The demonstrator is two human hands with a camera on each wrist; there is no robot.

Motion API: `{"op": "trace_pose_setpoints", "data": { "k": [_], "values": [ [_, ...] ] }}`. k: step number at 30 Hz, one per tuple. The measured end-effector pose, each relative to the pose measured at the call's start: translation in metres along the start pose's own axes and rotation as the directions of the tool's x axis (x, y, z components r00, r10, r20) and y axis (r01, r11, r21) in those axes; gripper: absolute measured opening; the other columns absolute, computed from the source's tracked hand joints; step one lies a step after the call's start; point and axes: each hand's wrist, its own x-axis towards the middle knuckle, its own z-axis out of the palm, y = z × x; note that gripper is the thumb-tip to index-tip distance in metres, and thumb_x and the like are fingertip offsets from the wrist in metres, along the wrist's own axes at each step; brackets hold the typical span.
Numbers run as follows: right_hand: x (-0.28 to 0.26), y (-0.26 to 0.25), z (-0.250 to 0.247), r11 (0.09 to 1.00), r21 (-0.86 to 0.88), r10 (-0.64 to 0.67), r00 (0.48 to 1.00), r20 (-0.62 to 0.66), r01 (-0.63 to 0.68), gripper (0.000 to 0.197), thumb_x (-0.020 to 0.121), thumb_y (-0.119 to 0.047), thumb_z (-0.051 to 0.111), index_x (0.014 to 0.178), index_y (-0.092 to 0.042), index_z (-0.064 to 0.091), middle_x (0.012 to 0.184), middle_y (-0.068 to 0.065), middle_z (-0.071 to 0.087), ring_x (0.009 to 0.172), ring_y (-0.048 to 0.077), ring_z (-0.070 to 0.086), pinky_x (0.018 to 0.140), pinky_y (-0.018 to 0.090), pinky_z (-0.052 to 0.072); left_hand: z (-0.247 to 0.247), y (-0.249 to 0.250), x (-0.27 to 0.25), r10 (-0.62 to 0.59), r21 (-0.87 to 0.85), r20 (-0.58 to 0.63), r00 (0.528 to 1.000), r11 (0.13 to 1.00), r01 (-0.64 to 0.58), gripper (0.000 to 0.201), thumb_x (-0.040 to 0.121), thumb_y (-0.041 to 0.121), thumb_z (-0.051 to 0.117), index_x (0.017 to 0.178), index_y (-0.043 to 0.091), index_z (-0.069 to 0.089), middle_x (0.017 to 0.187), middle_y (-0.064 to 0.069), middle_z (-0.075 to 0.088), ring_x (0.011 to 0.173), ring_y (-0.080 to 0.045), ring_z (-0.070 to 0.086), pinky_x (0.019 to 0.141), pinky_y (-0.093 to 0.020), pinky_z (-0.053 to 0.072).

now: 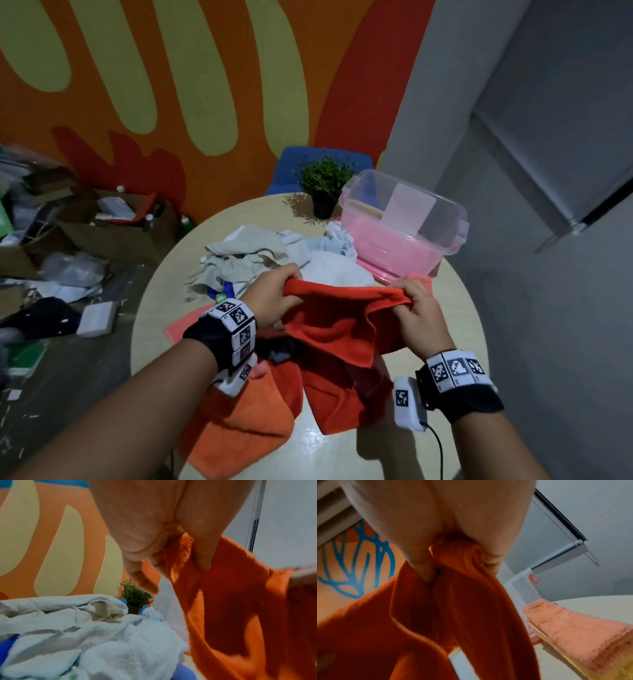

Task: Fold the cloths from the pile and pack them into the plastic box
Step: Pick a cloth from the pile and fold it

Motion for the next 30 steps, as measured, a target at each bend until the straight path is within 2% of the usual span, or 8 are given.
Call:
{"op": "trace_pose_setpoints", "data": {
  "k": [5, 10, 12, 18, 23, 25, 28, 30],
  "values": [
    [-0.009, 0.016, 0.022, 0.985, -0.058, 0.172, 0.973, 0.153, -0.165, 0.014, 0.071, -0.010, 0.060, 0.075, -0.023, 0.055, 0.080, 0.006, 0.064, 0.072, 0.017, 0.058, 0.070, 0.037, 0.047, -0.009, 0.015, 0.005, -0.037, -0.222, -0.115, 0.993, 0.975, 0.011, 0.036, 0.075, -0.005, 0.067, 0.079, 0.026, 0.050, 0.077, -0.004, 0.066, 0.068, -0.023, 0.062, 0.066, -0.038, 0.052],
    [-0.016, 0.010, 0.042, 0.971, -0.058, 0.238, 0.917, 0.320, -0.232, 0.013, 0.069, -0.016, 0.056, 0.079, -0.024, 0.060, 0.072, -0.004, 0.067, 0.064, 0.016, 0.060, 0.063, 0.033, 0.049, -0.011, 0.033, 0.008, -0.101, -0.344, -0.139, 0.985, 0.938, 0.047, 0.019, 0.081, 0.006, 0.069, 0.088, 0.023, 0.063, 0.074, -0.009, 0.070, 0.066, -0.031, 0.064, 0.064, -0.043, 0.055],
    [-0.015, -0.002, 0.045, 0.976, -0.024, 0.213, 0.927, 0.308, -0.216, 0.019, 0.064, -0.020, 0.057, 0.081, -0.025, 0.064, 0.081, -0.001, 0.069, 0.071, 0.022, 0.063, 0.070, 0.036, 0.052, -0.010, 0.040, 0.005, -0.111, -0.382, -0.089, 0.990, 0.922, 0.069, 0.020, 0.084, 0.003, 0.065, 0.092, 0.021, 0.061, 0.069, -0.008, 0.072, 0.062, -0.032, 0.066, 0.060, -0.042, 0.055],
    [-0.006, -0.037, 0.052, 0.996, 0.084, 0.022, 0.982, 0.190, -0.038, 0.035, 0.078, -0.039, 0.077, 0.106, -0.035, 0.056, 0.108, -0.018, 0.062, 0.096, 0.006, 0.063, 0.081, 0.026, 0.053, -0.003, 0.052, -0.001, -0.078, -0.354, -0.013, 0.997, 0.933, 0.068, 0.034, 0.084, -0.001, 0.060, 0.098, 0.026, 0.043, 0.066, -0.018, 0.067, 0.045, -0.022, 0.049, 0.048, -0.034, 0.039],
    [0.000, -0.048, 0.059, 0.998, -0.030, -0.043, 0.995, 0.094, 0.047, 0.015, 0.085, -0.019, 0.072, 0.096, -0.025, 0.064, 0.095, -0.010, 0.065, 0.082, 0.008, 0.064, 0.074, 0.034, 0.055, -0.006, 0.059, -0.003, 0.085, -0.321, 0.052, 0.995, 0.945, -0.064, 0.053, 0.084, 0.002, 0.066, 0.123, 0.034, 0.050, 0.083, -0.003, 0.073, 0.072, -0.008, 0.065, 0.073, -0.025, 0.049],
    [0.000, -0.047, 0.059, 0.987, -0.102, -0.125, 0.992, 0.032, 0.128, 0.012, 0.086, -0.014, 0.069, 0.096, -0.021, 0.067, 0.096, -0.008, 0.065, 0.089, 0.008, 0.061, 0.077, 0.028, 0.053, -0.011, 0.056, -0.001, 0.140, -0.239, 0.063, 0.988, 0.963, -0.121, 0.042, 0.083, 0.006, 0.070, 0.116, 0.030, 0.060, 0.092, 0.005, 0.072, 0.089, -0.005, 0.066, 0.082, -0.025, 0.051],
    [0.001, -0.051, 0.057, 0.981, -0.083, -0.175, 0.984, -0.022, 0.173, 0.021, 0.083, -0.001, 0.065, 0.094, -0.018, 0.068, 0.101, -0.006, 0.060, 0.095, 0.004, 0.058, 0.077, 0.017, 0.050, -0.017, 0.056, 0.000, 0.176, -0.140, 0.101, 0.979, 0.977, -0.162, 0.022, 0.077, 0.029, 0.077, 0.092, 0.032, 0.062, 0.090, 0.004, 0.065, 0.075, -0.007, 0.061, 0.070, -0.032, 0.049],
    [0.004, -0.055, 0.056, 0.982, -0.057, -0.179, 0.983, -0.032, 0.177, 0.030, 0.082, 0.003, 0.064, 0.098, -0.021, 0.071, 0.102, -0.006, 0.057, 0.088, 0.004, 0.057, 0.075, 0.017, 0.049, -0.020, 0.061, 0.000, 0.210, -0.085, 0.071, 0.975, 0.975, -0.204, 0.024, 0.074, 0.047, 0.074, 0.083, 0.032, 0.057, 0.096, 0.006, 0.059, 0.077, -0.013, 0.060, 0.073, -0.033, 0.050]
  ]
}}
